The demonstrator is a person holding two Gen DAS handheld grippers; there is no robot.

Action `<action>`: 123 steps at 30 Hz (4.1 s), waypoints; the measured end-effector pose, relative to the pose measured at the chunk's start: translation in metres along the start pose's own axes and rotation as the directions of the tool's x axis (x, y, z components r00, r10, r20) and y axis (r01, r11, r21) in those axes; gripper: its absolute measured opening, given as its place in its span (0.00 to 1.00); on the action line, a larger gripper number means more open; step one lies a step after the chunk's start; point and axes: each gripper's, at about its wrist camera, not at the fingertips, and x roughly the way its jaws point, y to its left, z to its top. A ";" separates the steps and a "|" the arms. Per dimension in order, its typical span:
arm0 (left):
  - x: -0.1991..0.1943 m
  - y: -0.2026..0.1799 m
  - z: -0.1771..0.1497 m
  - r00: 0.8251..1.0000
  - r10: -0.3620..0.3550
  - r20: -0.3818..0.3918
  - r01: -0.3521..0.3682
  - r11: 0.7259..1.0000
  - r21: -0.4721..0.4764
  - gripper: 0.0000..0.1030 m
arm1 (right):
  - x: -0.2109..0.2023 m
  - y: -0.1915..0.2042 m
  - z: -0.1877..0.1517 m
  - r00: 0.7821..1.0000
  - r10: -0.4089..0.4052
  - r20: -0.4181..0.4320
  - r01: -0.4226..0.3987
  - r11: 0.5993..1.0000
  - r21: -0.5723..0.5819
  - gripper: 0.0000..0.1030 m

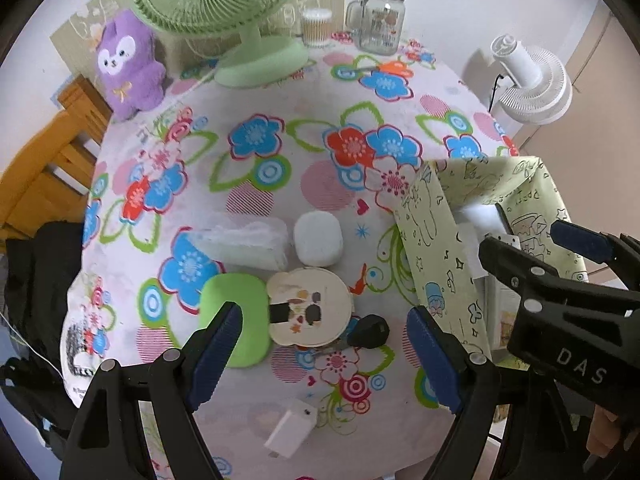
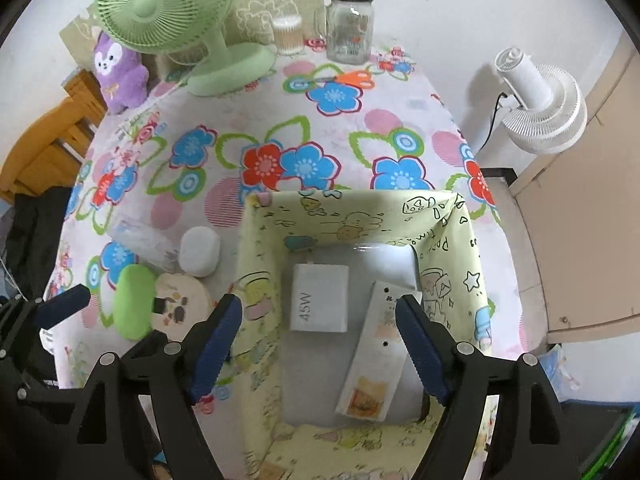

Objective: Organize rigid objects
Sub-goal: 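Withdraw both tools from the basket back over the table, then grasp the white plug with the left tool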

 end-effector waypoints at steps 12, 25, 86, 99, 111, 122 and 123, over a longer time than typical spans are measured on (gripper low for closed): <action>-0.032 0.024 -0.015 0.999 -0.021 0.047 0.020 1.000 0.014 0.84 | -0.041 0.034 -0.015 0.998 0.008 0.064 -0.008 1.000 -0.003 0.88; -0.055 0.070 -0.033 0.995 -0.036 0.097 0.038 0.999 -0.019 0.92 | -0.068 0.075 -0.023 0.993 0.013 0.113 -0.010 1.000 -0.020 0.92; 0.051 0.055 -0.104 0.980 -0.168 -0.103 0.194 0.922 0.336 0.84 | 0.020 0.100 -0.136 0.996 -0.073 -0.054 0.086 0.943 0.320 0.87; 0.060 0.036 -0.116 0.982 -0.148 -0.116 0.181 0.909 0.375 0.33 | 0.031 0.095 -0.142 0.996 -0.058 -0.075 0.079 0.944 0.320 0.87; 0.049 0.055 -0.107 0.986 -0.135 -0.098 0.159 0.939 0.304 0.24 | 0.027 0.102 -0.126 0.998 -0.033 -0.053 0.047 0.957 0.286 0.87; 0.052 0.091 -0.083 0.993 -0.088 -0.075 0.099 0.983 0.157 0.24 | 0.049 0.108 -0.088 0.998 -0.032 -0.053 0.042 0.978 0.203 0.86; 0.053 0.091 -0.083 0.993 -0.085 -0.076 0.096 0.984 0.147 0.24 | 0.054 0.106 -0.086 0.998 -0.028 -0.064 0.042 0.972 0.229 0.86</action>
